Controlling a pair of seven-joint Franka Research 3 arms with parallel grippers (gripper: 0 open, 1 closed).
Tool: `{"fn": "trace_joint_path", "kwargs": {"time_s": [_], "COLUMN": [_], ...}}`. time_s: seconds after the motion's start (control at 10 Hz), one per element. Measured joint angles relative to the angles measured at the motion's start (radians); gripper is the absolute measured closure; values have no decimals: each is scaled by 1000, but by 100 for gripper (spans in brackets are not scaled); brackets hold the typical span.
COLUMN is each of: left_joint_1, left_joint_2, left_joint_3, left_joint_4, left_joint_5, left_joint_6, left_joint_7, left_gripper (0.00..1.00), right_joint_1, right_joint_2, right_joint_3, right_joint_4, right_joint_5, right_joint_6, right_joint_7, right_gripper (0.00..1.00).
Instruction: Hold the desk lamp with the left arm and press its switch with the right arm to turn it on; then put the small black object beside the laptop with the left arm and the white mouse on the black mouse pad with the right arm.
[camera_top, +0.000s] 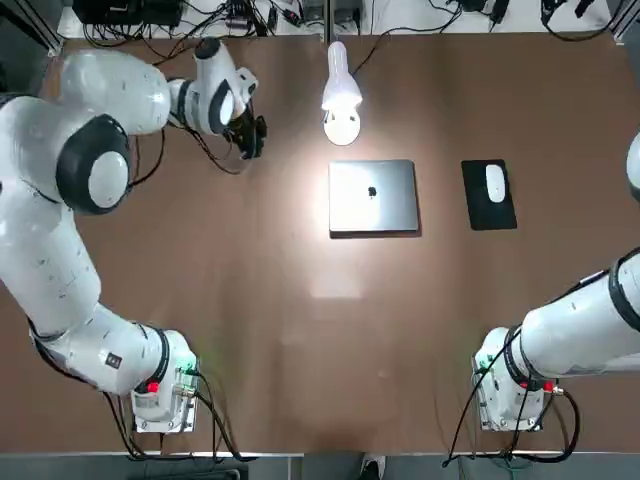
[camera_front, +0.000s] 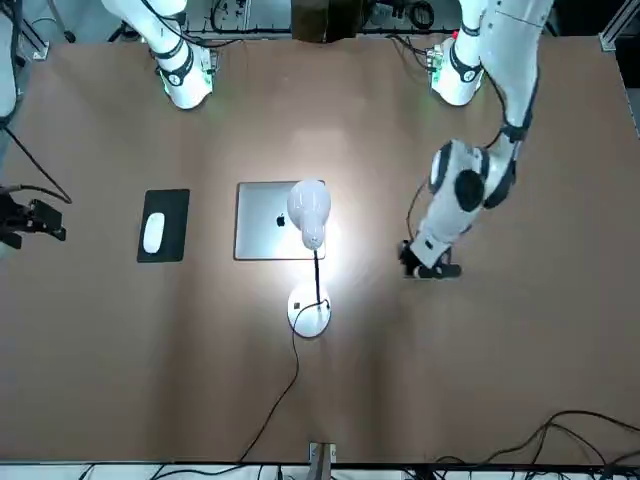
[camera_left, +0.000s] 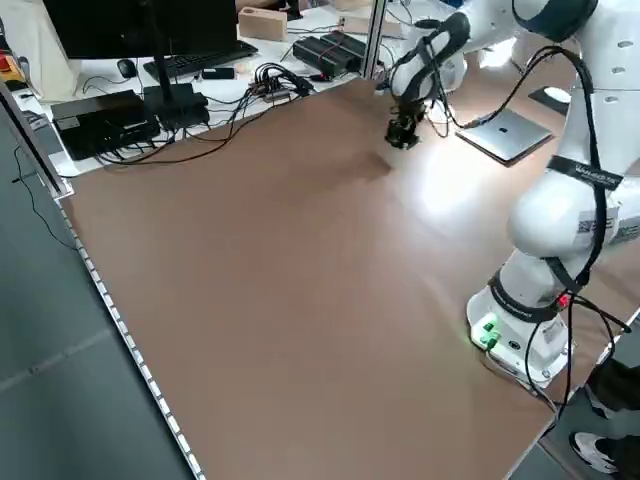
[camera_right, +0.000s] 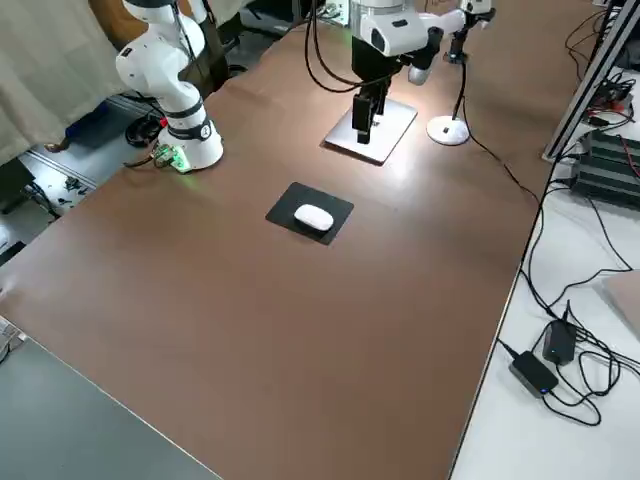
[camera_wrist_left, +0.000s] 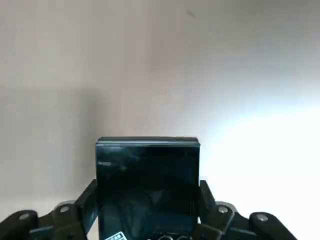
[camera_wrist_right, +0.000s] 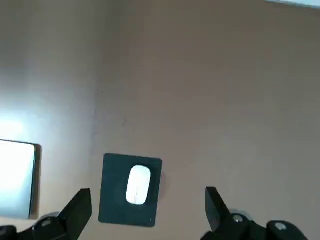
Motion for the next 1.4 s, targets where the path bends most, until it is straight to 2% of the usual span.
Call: {"fn": "trace_joint_path", "kwargs": {"time_s": [0.3,0.5,0.7,1.1,1.3,1.4], "left_joint_1": [-169,-237,-268,-286,-286,-286], "left_joint_2": [17,56,103,132,131,124], "left_joint_3": [3,5,10,26,27,28], "left_joint_4": [-4,-3,0,38,53,56], "left_joint_5": [0,0,2,20,39,42], "left_joint_6": [1,38,92,98,98,98], "left_joint_7": [-221,-296,-306,-306,-306,-306], "left_gripper": [20,20,20,17,0,0], "right_joint_1": [10,10,10,10,10,10], "right_joint_2": [-35,-40,-40,-40,-40,-40], "right_joint_3": [2,3,3,3,3,3], "right_joint_4": [-34,-36,-40,-42,-43,-43], "right_joint_5": [0,0,0,0,0,0], "right_joint_6": [5,5,5,6,8,9], "right_joint_7": [18,20,22,24,24,24], "right_gripper": [0,0,0,0,0,0]}}
